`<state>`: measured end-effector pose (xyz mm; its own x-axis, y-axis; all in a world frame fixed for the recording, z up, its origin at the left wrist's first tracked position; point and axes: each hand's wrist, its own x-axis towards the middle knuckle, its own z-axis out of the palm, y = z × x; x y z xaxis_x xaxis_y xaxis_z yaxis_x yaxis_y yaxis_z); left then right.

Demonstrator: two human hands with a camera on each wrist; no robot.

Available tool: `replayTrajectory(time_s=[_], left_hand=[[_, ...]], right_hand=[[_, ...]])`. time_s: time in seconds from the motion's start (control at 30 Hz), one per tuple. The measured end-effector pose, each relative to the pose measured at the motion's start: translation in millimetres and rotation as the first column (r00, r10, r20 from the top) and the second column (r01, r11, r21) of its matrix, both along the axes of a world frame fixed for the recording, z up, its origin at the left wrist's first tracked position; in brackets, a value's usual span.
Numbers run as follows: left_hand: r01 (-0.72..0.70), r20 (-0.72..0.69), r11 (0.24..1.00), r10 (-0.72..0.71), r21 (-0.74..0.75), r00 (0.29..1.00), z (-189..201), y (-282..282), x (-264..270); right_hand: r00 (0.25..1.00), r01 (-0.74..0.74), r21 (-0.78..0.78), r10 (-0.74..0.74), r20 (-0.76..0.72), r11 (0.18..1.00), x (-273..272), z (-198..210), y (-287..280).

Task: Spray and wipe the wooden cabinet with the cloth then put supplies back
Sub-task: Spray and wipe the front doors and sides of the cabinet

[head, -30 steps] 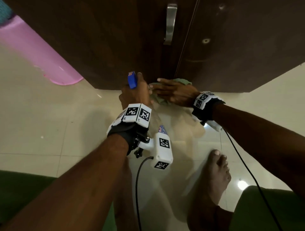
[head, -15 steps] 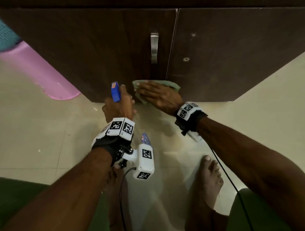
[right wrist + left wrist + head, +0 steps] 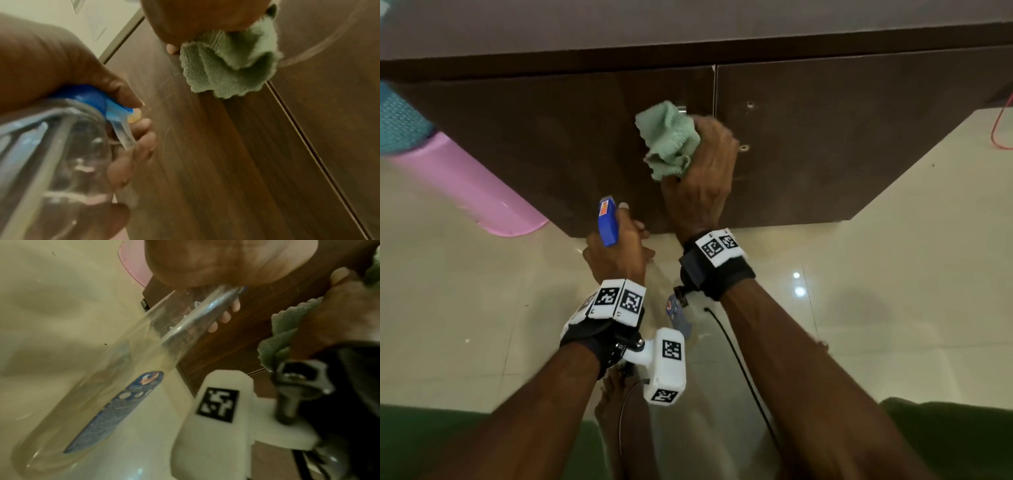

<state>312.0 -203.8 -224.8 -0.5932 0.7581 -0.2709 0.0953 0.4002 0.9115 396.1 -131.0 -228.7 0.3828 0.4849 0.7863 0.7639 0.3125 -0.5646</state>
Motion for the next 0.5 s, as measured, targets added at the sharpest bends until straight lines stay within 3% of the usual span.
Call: replayTrajectory(time_s=[0.13,0.23,0.33,0.43,0.5], left_hand=[[-0.043,0.012,0.999,0.043,-0.007,0.999,-8.5,3.3,-13.2],[-0.034,-0.028,0.999,0.033,-0.025,0.999,-18.0,4.5,-14.6],[0.015,-0.083,1.0,-0.016,-0.016,0.996,-17.9,5.9,-11.3],[0.035,-0.092,0.999,-0.033,0.018,0.995,-7.9,7.7,-7.5],[0.025,-0.077,1.0,-0.024,0.014,0.997,-5.4,7.0,-10.5]], right_hand=[[0.977,-0.017,-0.062,0.003,-0.214,0.998,-11.3,-6.7,-9.4],[0.961,-0.069,-0.126,0.032,-0.276,0.99,-11.8,-1.2,-17.7],[0.946,-0.107,-0.071,0.079,-0.314,0.992,-9.4,14.3,-25.1],[0.975,-0.104,0.078,0.117,-0.187,0.992,-14.6,36.5,-15.3],[0.997,-0.067,0.034,0.068,-0.027,0.997,-22.9,41.3,-7.9]])
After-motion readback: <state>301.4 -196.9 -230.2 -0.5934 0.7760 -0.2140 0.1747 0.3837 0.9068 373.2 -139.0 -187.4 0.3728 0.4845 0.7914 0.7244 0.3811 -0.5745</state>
